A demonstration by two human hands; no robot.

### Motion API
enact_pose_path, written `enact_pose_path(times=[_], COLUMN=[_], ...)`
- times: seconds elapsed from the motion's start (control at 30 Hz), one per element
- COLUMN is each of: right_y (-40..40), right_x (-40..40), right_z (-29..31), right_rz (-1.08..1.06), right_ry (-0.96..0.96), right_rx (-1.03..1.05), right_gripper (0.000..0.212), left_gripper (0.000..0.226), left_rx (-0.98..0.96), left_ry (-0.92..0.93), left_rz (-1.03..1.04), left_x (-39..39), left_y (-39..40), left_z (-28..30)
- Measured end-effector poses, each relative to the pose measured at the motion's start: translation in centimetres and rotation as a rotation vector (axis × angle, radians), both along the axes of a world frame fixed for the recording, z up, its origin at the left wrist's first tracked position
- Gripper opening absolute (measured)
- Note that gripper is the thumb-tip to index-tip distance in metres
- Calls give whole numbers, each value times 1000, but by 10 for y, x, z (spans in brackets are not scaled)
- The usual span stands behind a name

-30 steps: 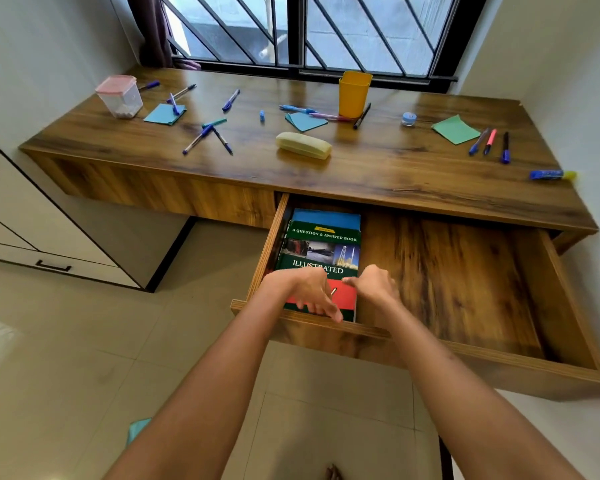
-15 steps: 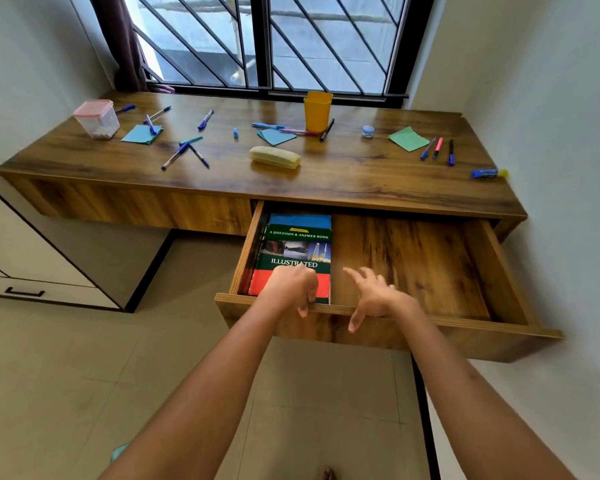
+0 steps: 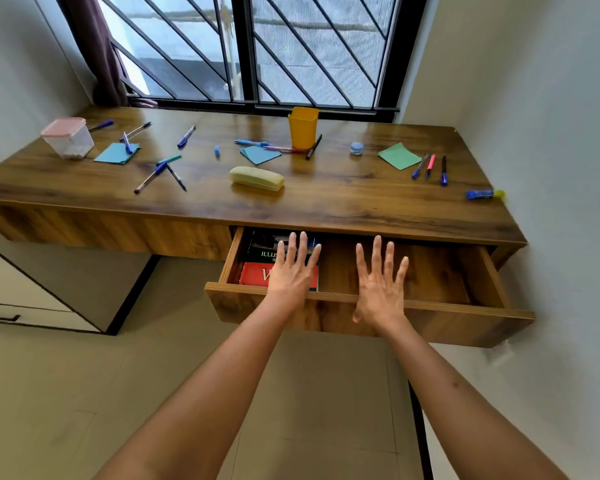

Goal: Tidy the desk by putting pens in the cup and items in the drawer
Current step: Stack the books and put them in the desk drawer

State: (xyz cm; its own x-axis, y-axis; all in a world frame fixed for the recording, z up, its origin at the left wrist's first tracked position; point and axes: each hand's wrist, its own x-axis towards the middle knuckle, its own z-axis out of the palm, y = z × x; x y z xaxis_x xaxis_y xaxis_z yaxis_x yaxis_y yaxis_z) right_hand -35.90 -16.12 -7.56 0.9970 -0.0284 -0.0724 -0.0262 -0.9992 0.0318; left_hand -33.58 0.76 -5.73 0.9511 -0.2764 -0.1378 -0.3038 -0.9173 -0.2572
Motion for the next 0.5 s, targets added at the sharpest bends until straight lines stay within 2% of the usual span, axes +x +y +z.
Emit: enact_pose_path(times=[0.33, 0.5], right_y=[-15, -16], right_x=[92, 125], right_z=[-10, -16], right_rz=[82, 106], right_ry=[19, 0], right_rx=[-47, -49], right_gripper=[139, 117], left_gripper=[82, 72], left_rx=[-84, -69], left_ry=[-69, -86], left_rz=[9, -2], left_x=[81, 110], left_y=[-14, -21], left_z=[-18, -23])
